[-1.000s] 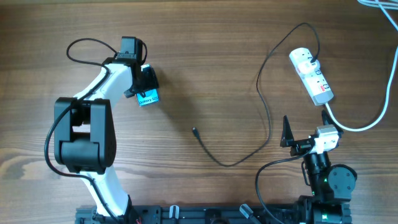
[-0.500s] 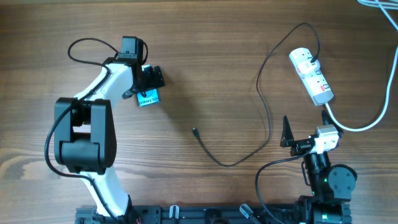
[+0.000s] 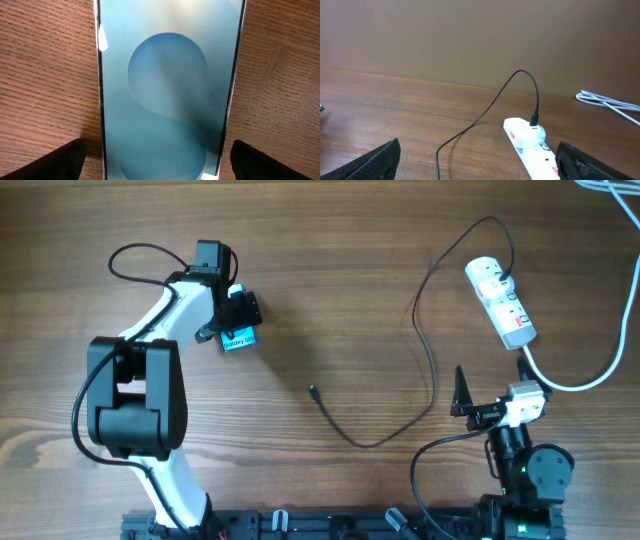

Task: Plug charger to phone and switch on socket
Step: 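Grasp the phone's edge with the left gripper and lift it, then rotate the held phone upright with the left gripper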

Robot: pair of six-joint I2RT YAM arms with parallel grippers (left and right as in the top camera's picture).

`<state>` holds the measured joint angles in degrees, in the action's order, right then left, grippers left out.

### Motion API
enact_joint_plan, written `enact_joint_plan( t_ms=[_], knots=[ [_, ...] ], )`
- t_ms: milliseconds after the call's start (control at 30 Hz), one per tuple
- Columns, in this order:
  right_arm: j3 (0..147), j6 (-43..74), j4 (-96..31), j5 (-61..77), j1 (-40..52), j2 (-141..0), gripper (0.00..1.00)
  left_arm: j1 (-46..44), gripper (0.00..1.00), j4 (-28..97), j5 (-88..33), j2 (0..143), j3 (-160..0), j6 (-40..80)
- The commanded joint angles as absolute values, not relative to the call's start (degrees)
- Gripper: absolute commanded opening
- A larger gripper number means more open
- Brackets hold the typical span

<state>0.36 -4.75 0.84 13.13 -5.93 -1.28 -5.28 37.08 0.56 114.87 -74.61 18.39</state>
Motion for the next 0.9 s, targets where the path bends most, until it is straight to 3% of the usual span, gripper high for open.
enact_joint_plan(
  t_ms=[0, 133, 300, 433, 533, 567, 667, 700, 867],
  knots=[
    [0.3, -4.12, 1.06, 13.82, -6.07, -1.19, 1.0, -5.04, 0.93, 36.1, -0.51, 117.01, -73.08, 19.99],
    [0.3, -4.12, 1.06, 13.82, -6.04, -1.19, 1.0, -5.04, 0.84, 36.49, 0.1, 117.01, -73.08, 22.28],
    [0.3, -4.12, 1.06, 13.82, -6.07, -1.19, 1.0, -5.04, 0.81, 41.65, 0.08, 117.01, -73.08, 22.98],
    [0.3, -4.14, 1.06, 13.82, -6.07, -1.19, 1.0, -6.2, 0.68, 52.18, -0.58, 117.01, -73.08, 23.27],
    [0.3, -4.12, 1.04, 13.82, -6.07, -1.19, 1.0, -7.88, 0.73, 56.1, -0.47, 117.01, -73.08, 23.35],
    [0.3, -4.14, 1.06, 13.82, -6.07, -1.19, 1.0, -8.25, 0.81, 56.23, -0.23, 117.01, -73.08, 23.33],
    [0.3, -4.12, 1.06, 13.82, -6.07, -1.19, 1.0, -8.69, 0.9, 54.81, 2.68, 117.01, -73.08, 23.16],
    [0.3, -4.12, 1.06, 13.82, -6.07, -1.19, 1.0, -8.69, 1.0, 54.02, 3.64, 117.01, -73.08, 23.18],
    [0.3, -4.14, 1.06, 13.82, -6.07, -1.19, 1.0, -8.69, 1.0, 47.7, 7.81, 117.01, -73.08, 23.16]
  ],
)
